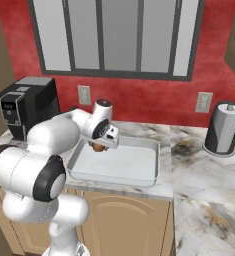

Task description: Pick the tangerine and apple from the fridge and place them inside the tupperware on the counter.

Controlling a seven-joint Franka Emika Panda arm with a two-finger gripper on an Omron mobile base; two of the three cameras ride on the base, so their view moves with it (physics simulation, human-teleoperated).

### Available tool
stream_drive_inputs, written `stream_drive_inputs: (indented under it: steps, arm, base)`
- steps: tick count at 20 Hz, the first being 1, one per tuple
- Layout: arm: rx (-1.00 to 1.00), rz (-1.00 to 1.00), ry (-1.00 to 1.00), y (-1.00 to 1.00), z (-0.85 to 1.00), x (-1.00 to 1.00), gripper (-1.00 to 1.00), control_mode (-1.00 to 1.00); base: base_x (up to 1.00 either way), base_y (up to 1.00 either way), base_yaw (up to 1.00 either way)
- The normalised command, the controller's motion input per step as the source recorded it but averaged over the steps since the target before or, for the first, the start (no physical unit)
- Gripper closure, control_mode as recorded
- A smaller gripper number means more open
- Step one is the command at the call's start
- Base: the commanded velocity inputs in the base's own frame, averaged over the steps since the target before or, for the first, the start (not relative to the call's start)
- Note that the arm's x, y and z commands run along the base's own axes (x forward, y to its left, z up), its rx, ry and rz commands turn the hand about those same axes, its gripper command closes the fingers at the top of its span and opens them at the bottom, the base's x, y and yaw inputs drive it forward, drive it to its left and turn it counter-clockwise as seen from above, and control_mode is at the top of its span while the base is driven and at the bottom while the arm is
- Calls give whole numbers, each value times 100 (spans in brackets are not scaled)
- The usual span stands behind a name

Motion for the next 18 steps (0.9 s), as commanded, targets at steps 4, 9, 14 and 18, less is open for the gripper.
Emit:
stream_drive_inputs:
  steps: [4,9,14,18]
  arm:
    - [0,0,1,-2,-51,23,100,-100]
    - [0,0,0,-1,-46,23,100,-100]
    - [0,0,1,0,-43,38,-100,-100]
    - [0,0,0,-8,-2,7,-100,-100]
  base:
    - [0,0,0]
    - [0,0,0]
    - [0,0,0]
    - [0,0,0]
